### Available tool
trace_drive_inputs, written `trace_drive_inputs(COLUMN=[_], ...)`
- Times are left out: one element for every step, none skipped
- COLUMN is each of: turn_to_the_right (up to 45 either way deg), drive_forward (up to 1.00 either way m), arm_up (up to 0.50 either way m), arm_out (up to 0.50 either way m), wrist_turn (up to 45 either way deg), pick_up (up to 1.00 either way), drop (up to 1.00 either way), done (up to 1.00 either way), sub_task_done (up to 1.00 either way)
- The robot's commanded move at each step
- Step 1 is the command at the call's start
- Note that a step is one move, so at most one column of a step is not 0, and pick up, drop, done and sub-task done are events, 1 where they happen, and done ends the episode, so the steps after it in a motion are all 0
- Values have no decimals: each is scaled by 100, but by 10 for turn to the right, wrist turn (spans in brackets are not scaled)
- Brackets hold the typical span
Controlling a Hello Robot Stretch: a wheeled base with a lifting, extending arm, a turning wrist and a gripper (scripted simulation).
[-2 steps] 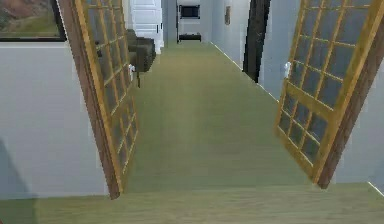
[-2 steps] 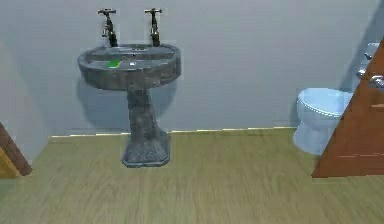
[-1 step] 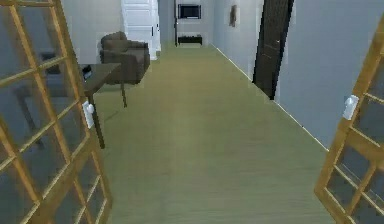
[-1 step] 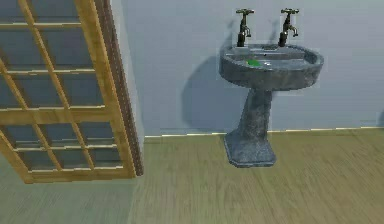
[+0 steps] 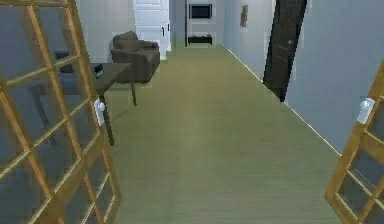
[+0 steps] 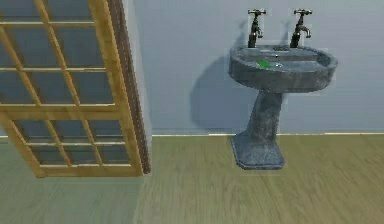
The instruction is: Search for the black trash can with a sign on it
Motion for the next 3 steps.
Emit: trace_drive_inputs(turn_to_the_right=[450, 30, 0], drive_forward=[0, 0, 5], arm_up=[0, 0, 0], arm_out=[0, 0, 0], wrist_turn=[0, 0, 0], pick_up=[0, 0, 0], drop=[0, 0, 0], done=[0, 0, 0], sub_task_done=[0, 0, 0])
